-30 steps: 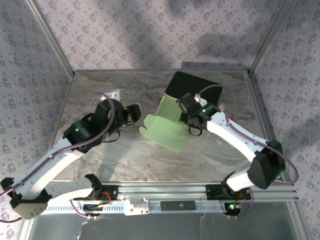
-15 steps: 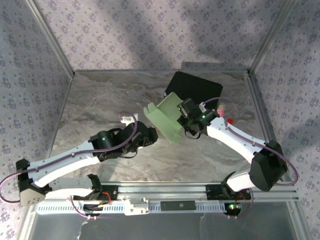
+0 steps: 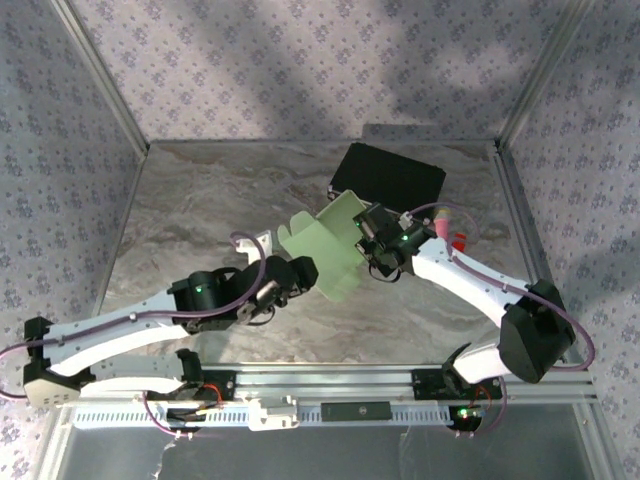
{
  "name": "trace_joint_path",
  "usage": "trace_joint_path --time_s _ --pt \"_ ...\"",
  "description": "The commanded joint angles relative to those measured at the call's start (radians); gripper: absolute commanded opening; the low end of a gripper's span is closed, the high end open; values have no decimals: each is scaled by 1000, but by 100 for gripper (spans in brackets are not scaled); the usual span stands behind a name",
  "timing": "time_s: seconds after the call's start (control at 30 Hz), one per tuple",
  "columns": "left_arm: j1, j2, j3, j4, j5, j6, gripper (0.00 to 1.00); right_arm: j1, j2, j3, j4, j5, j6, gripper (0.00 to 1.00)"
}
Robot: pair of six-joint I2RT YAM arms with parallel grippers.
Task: Fold the paper box
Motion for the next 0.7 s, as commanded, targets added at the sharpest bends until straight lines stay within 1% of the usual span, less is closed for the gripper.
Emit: trace_joint_path --time_s 0.0,0.13,0.2,0.3,0.37,0.47,0.63,0.67 --pt "7 44 36 -18 -14 2 70 7 -6 -11 23 14 40 0" --pt "39 64 39 14 -9 29 64 9 -16 -23 35 2 52 0" --pt "58 72 32 46 13 45 61 11 -26 -26 36 2 54 0" --pt "65 98 39 92 36 73 50 18 -32 -31 36 4 65 0" --pt "65 123 55 85 38 83 44 22 -35 -41 44 0 75 0" --pt "66 156 82 39 17 99 24 28 -42 -56 54 -3 90 0" --pt "82 148 67 11 -11 107 1 35 -46 -64 60 -13 113 0" --pt "88 146 68 2 -9 116 0 37 -45 -68 62 -18 120 0"
